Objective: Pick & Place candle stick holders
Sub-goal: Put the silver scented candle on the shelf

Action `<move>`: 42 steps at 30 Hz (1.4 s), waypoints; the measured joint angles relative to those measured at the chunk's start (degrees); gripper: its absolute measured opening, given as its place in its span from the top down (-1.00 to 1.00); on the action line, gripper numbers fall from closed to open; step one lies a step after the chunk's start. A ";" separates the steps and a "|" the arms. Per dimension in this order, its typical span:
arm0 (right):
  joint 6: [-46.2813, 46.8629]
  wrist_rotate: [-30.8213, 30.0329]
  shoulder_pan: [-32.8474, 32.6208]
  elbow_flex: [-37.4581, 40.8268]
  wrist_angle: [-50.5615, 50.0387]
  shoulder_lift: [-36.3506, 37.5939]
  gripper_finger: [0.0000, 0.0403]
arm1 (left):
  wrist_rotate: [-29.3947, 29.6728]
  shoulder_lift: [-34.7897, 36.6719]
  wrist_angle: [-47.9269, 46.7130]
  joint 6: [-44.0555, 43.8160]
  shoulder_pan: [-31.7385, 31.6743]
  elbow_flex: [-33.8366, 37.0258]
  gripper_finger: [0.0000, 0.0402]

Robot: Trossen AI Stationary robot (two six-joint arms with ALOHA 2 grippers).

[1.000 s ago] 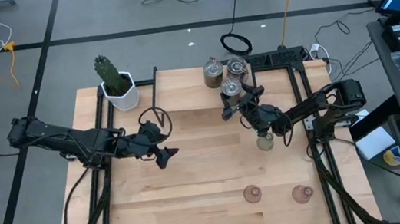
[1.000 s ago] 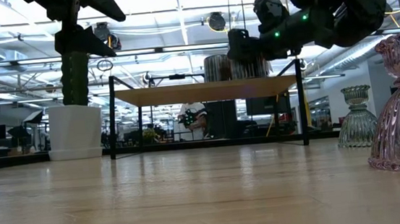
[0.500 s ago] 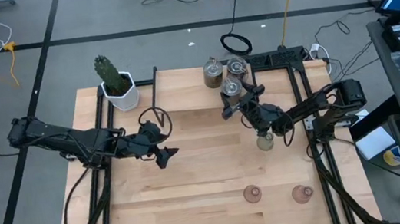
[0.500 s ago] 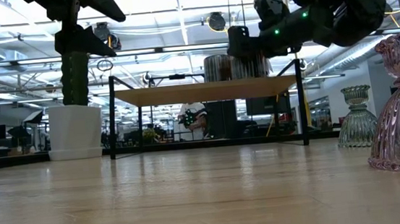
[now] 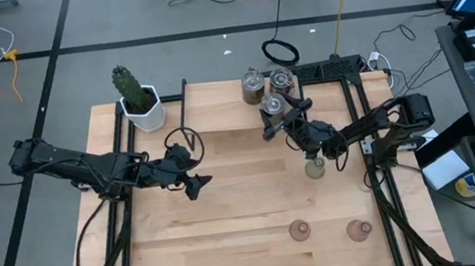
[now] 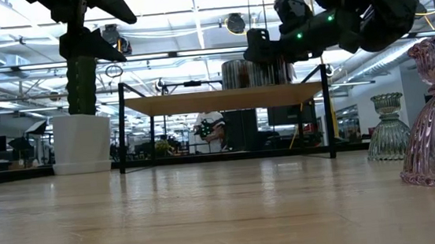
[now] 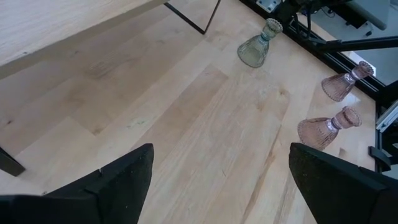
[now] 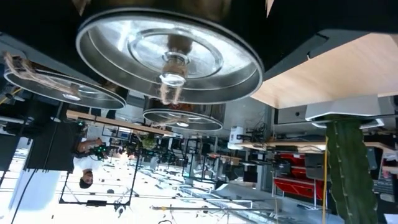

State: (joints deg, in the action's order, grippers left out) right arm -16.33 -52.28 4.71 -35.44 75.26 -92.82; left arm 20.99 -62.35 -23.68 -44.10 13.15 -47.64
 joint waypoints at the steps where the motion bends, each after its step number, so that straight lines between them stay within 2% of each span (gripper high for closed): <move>1: -0.16 0.05 0.12 0.00 0.03 -0.02 -0.98 | 0.00 0.00 0.00 0.02 0.00 0.00 -0.82; 10: -4.24 0.09 0.47 0.02 1.82 -0.06 -0.98 | 0.02 0.00 0.00 0.21 -0.70 0.00 -0.89; 17: -8.64 0.10 0.06 0.02 5.33 -0.06 -0.98 | 0.00 0.00 -0.02 0.58 -0.92 0.00 -0.84; 22: -9.12 3.07 0.06 0.02 6.05 -0.06 -0.98 | -0.02 0.00 -0.02 0.61 -0.92 0.00 -0.82; 33: -14.44 3.79 0.02 -0.02 7.63 2.20 -0.99 | -0.03 0.00 -0.04 0.92 -0.92 0.01 -0.90; 42: -18.22 3.52 -5.69 -0.04 7.61 4.83 -0.99 | -0.04 0.02 -0.02 0.91 -0.92 0.01 -0.83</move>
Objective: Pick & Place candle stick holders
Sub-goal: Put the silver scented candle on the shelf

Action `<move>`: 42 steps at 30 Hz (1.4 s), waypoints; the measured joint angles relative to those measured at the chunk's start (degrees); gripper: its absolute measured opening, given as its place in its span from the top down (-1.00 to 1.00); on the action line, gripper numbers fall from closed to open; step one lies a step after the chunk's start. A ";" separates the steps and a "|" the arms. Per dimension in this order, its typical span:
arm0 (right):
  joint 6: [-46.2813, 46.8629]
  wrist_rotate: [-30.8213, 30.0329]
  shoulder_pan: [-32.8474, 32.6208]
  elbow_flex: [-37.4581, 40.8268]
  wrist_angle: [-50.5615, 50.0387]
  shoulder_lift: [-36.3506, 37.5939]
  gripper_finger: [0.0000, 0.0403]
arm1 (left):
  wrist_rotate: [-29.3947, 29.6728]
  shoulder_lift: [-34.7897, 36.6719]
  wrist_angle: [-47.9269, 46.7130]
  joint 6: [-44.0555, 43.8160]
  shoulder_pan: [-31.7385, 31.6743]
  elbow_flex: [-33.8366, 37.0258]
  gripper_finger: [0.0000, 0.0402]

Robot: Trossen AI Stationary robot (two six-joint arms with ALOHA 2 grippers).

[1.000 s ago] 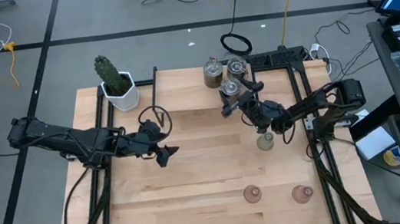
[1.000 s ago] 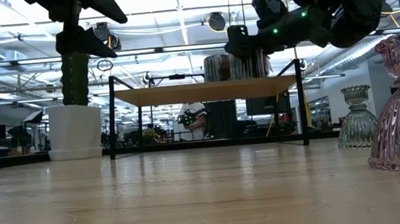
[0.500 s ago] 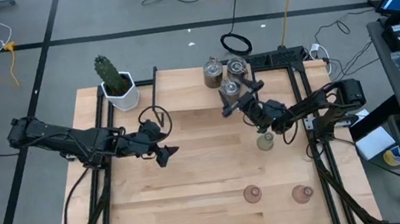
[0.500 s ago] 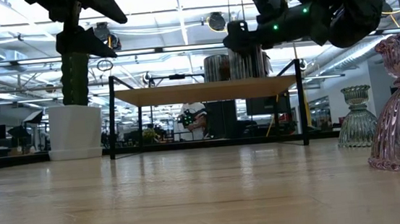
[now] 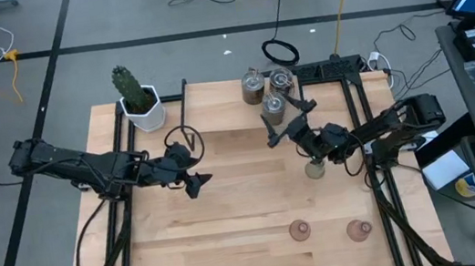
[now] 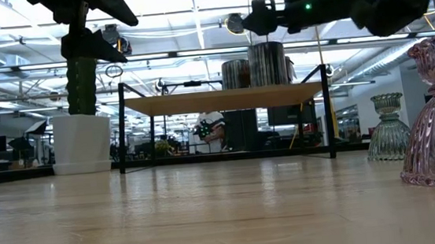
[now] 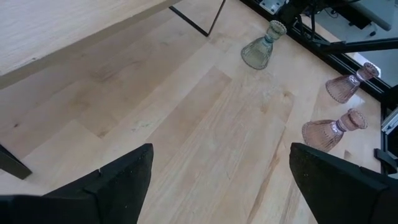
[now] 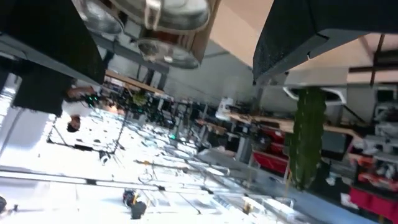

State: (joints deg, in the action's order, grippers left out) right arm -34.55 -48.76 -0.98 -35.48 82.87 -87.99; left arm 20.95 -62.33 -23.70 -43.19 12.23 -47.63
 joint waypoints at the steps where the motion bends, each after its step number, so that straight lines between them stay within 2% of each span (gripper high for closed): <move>1: -0.39 -1.53 -0.97 0.00 -0.25 0.17 -0.99 | 0.00 0.00 0.00 -0.01 0.00 0.01 -0.83; 7: -2.48 -15.27 -7.12 0.00 -4.07 0.22 -0.99 | -0.02 0.00 0.00 -0.01 0.00 0.01 -0.87; 12: 1.48 -21.76 -11.93 0.00 -6.82 0.19 -0.99 | 0.02 0.00 0.00 -0.03 0.00 0.00 -0.91; 16: 5.17 -27.86 -13.04 0.00 -8.40 0.17 -0.92 | 0.02 0.00 0.07 -0.03 0.00 0.01 -0.89; 19: 5.54 -28.78 -12.90 0.00 -8.10 0.30 -0.80 | 0.04 0.00 0.28 -0.03 0.00 0.01 -0.86; 25: 9.61 -29.10 -11.52 0.00 -11.72 0.24 -0.42 | 0.04 0.00 0.37 -0.08 0.00 0.01 -0.82; 30: 12.93 -25.69 -9.92 0.00 -13.81 0.24 -0.20 | 0.07 0.00 0.39 -0.08 0.00 0.01 -0.85; 36: 13.30 -24.26 -7.59 0.00 -14.21 0.24 -0.07 | 0.09 0.00 0.42 0.07 0.00 0.01 -0.88; 42: 17.07 -21.39 -6.15 0.00 -17.19 0.24 -0.05 | 0.09 0.00 0.42 0.47 0.00 0.01 -0.85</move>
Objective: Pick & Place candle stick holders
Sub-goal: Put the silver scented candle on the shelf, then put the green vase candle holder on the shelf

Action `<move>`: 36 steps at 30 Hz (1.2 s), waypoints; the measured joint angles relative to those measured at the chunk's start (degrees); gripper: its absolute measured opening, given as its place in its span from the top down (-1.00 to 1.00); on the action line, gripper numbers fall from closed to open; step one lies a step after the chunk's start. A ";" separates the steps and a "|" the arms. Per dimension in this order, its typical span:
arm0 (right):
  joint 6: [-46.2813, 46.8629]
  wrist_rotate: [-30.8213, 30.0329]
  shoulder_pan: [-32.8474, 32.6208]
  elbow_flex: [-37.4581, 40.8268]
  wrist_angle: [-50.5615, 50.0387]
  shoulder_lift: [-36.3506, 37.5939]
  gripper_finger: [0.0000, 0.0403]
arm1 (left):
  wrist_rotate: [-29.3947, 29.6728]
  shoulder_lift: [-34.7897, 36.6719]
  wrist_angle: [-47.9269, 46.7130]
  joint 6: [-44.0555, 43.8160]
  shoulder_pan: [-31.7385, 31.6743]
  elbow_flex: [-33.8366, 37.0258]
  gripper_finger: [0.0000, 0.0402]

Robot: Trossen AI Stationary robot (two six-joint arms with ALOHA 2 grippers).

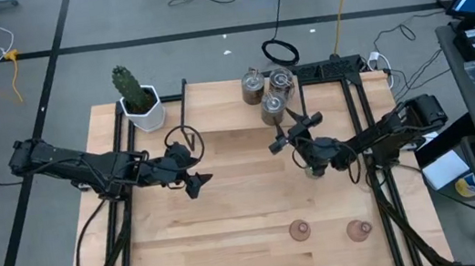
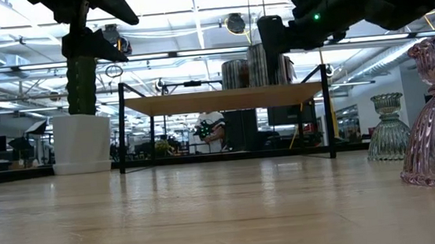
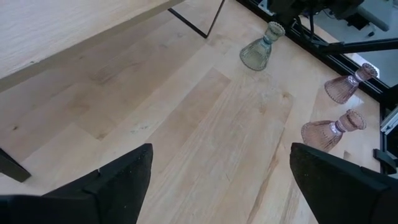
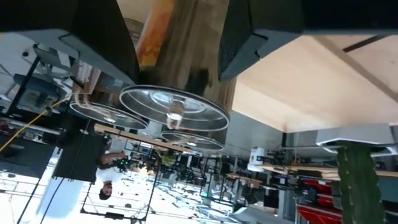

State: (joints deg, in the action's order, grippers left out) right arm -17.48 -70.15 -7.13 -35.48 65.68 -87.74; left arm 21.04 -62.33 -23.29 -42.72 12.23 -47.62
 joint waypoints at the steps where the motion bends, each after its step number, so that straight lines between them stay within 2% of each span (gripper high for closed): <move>1: 0.35 0.03 0.11 0.00 -0.52 0.00 -0.05 | 0.00 0.00 0.00 -0.02 0.00 0.00 -0.84; 8: 0.57 2.81 1.56 0.00 -0.87 0.00 -0.04 | 0.02 0.00 0.00 -0.05 0.00 0.00 -0.84; 15: -0.10 2.91 2.56 0.00 -0.72 0.00 -0.04 | 0.02 0.00 0.04 -0.22 0.00 0.00 -0.88; 19: -7.35 2.74 0.46 0.00 3.16 0.96 -0.04 | 0.04 0.00 0.90 -0.16 0.00 0.00 -0.86; 21: -13.18 2.37 -1.69 0.00 6.10 2.78 -0.04 | 0.07 0.00 1.57 0.20 0.00 0.00 -0.84; 24: -18.13 -2.69 -6.01 0.00 8.83 6.99 -0.04 | 0.04 0.00 2.61 0.85 0.00 0.00 -0.82; 29: -21.49 -19.17 -15.63 0.00 9.23 16.25 -0.04 | 0.07 0.00 2.62 1.05 0.00 0.00 -0.85; 36: -24.57 -19.95 -29.69 -0.55 9.51 26.23 -0.04 | 0.04 0.00 2.62 1.02 0.00 0.00 -0.88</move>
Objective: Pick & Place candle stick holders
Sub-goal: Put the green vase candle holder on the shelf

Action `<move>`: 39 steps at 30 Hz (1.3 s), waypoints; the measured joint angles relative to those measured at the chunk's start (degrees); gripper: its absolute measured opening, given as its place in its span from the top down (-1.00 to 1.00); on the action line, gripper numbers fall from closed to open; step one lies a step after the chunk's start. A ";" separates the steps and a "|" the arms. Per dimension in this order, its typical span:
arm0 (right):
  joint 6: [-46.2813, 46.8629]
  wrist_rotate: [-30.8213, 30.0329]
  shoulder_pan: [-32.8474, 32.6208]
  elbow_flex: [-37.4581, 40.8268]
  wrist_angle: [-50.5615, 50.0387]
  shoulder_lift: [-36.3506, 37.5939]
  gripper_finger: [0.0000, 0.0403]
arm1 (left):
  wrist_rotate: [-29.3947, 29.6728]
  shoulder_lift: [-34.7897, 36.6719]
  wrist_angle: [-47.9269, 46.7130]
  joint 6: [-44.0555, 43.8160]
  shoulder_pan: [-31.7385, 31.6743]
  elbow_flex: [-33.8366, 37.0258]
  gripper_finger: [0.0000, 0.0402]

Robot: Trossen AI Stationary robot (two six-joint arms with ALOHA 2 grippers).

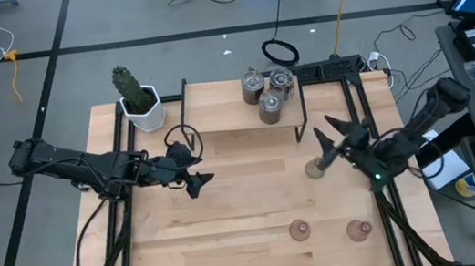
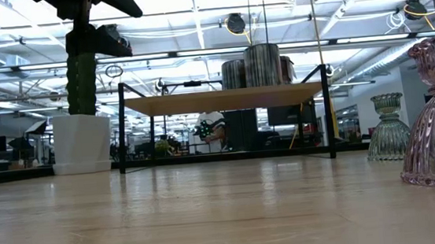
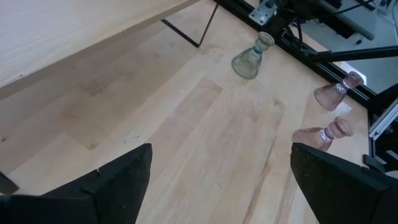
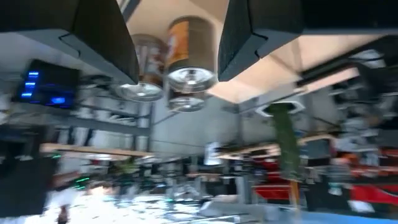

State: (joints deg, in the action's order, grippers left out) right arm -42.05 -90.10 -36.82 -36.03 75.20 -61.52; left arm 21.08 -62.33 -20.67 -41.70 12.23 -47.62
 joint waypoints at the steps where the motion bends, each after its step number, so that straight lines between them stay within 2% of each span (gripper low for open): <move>1: -0.02 0.06 -1.52 0.00 -0.18 0.94 -0.04 | 0.00 0.00 0.03 -0.13 0.00 0.00 -0.87; 9: -3.57 0.10 -10.86 0.00 -0.24 3.53 -0.04 | -0.08 0.00 1.11 -5.73 0.02 0.00 -0.82; 15: 3.16 0.12 -16.38 0.15 -1.47 3.48 -0.04 | -0.07 0.00 1.34 -5.45 1.53 0.00 -0.87; 20: 14.73 0.82 -14.99 1.06 -7.06 2.30 -0.04 | 1.72 0.00 5.62 1.41 2.57 0.00 -0.88; 24: 20.30 3.34 -14.25 1.17 -9.31 1.64 -0.04 | 1.46 0.00 11.65 8.33 2.64 0.00 -0.84; 30: 26.37 4.53 -14.17 1.16 -11.90 1.47 -0.04 | 1.16 0.59 12.63 10.25 2.64 0.25 -0.83; 34: 35.53 10.66 -11.49 1.16 -19.05 0.47 -0.04 | -1.85 1.68 20.43 12.66 2.52 3.76 -0.87; 39: 43.75 14.15 -8.74 0.06 -28.30 0.41 -0.04 | -4.74 2.84 29.54 13.36 2.55 10.23 -0.91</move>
State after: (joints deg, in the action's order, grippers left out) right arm 1.70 -75.95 -45.55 -35.97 46.89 -61.11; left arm 16.34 -59.49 8.87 -28.34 14.77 -37.39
